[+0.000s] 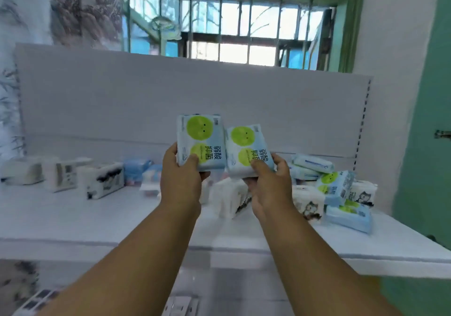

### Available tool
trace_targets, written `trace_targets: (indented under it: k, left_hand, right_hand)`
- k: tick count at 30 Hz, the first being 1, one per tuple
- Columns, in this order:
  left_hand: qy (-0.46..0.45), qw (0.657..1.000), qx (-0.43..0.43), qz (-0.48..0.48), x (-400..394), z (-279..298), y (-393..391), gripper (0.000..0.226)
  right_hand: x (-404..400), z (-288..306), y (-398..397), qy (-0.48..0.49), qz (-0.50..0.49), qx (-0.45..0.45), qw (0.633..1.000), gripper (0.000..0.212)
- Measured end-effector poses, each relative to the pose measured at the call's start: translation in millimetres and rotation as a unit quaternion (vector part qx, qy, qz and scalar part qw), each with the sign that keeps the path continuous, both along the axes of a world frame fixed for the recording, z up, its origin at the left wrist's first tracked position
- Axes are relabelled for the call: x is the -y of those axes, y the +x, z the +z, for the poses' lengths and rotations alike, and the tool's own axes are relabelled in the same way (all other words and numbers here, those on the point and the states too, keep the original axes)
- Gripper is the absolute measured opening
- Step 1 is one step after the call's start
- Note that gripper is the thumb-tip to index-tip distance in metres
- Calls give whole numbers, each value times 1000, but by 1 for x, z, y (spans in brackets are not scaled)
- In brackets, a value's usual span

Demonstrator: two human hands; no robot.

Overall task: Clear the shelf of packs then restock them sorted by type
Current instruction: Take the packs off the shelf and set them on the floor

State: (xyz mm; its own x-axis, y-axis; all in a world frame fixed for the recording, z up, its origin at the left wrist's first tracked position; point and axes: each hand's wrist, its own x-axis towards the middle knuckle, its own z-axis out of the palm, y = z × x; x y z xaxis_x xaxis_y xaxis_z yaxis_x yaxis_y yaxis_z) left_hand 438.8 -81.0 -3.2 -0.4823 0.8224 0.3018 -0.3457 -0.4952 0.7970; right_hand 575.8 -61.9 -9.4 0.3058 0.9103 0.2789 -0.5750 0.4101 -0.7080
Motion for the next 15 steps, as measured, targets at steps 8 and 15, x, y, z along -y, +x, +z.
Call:
trace_targets:
  k: [8, 15]
  left_hand:
    - [-67, 979, -37, 188, 155, -67, -124, 36]
    - [-165, 919, -28, 356, 325, -146, -199, 22]
  right_hand:
    - [105, -58, -135, -26, 228, 5, 973, 34]
    - [224, -141, -243, -66, 387, 77, 917, 44]
